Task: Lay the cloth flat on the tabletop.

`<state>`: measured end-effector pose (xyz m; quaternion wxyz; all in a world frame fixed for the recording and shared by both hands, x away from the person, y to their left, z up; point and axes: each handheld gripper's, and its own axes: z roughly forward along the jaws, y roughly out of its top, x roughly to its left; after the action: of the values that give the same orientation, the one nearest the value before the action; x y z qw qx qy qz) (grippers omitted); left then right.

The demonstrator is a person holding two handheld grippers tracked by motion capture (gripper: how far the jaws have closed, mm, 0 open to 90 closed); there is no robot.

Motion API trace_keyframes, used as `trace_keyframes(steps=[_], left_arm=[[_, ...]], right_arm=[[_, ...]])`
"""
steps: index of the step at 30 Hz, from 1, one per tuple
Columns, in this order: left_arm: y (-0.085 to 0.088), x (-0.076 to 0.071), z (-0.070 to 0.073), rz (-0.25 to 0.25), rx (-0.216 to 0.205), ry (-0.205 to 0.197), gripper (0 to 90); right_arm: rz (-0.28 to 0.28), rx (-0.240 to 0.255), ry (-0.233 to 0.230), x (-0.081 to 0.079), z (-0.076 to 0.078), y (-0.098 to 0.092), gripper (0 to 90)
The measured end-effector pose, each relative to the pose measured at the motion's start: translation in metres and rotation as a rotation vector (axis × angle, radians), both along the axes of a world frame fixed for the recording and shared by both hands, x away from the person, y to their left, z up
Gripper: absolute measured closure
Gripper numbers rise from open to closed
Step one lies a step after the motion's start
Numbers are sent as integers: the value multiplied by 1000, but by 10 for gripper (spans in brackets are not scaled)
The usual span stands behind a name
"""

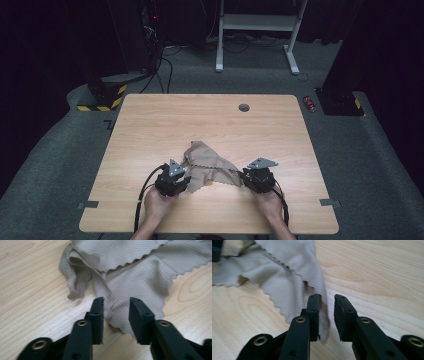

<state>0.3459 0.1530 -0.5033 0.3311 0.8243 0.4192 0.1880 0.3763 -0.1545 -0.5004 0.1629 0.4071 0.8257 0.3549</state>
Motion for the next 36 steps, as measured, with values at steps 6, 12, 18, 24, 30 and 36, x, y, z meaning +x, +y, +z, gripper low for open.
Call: trace_keyframes(steps=[6, 12, 18, 24, 30, 36], left_arm=[[-7, 1, -8, -10, 0, 27, 618], [-6, 3, -8, -71, 20, 50, 866], [-4, 3, -7, -88, 20, 56, 900], [10, -1, 1, -72, 3, 32, 900], [20, -1, 3, -55, -37, 45, 900], [14, -7, -3, -76, -8, 55, 899]], right_arm=[[-11, -17, 30, 4, -9, 0, 710], [17, -33, 36, 3, -14, 1, 893], [10, -1, 33, -1, -10, -9, 898], [13, -8, -6, -14, 1, -22, 898], [4, -14, -5, -17, 2, -26, 894], [24, -24, 49, -18, -7, -19, 752]])
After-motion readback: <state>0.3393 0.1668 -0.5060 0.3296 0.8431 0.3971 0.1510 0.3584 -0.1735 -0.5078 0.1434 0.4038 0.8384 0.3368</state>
